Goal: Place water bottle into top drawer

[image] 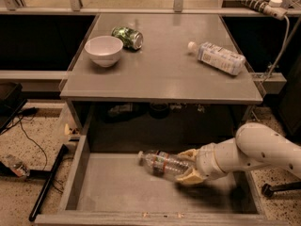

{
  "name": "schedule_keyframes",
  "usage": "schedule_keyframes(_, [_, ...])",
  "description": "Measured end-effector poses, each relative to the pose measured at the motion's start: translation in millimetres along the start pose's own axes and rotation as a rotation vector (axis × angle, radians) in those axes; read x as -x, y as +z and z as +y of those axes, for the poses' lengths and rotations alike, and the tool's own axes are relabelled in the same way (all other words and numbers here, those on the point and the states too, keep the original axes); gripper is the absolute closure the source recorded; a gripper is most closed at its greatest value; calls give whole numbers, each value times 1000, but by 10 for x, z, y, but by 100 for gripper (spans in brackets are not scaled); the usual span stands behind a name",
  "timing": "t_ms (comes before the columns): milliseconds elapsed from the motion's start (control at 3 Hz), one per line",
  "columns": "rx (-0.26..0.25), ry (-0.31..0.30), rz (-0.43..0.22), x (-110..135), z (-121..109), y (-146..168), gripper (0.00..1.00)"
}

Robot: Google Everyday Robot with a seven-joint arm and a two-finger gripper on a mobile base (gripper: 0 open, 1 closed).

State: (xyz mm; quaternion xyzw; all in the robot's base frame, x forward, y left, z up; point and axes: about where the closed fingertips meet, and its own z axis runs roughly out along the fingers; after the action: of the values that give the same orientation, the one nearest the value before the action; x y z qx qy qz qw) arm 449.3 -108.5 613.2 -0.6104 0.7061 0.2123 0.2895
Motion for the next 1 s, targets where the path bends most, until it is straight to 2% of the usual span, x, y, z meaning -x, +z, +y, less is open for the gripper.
schedule_keyframes(667, [0, 0, 0, 0, 0, 0, 12])
schedule_keyframes(1000, [0, 0, 0, 0, 0, 1, 0])
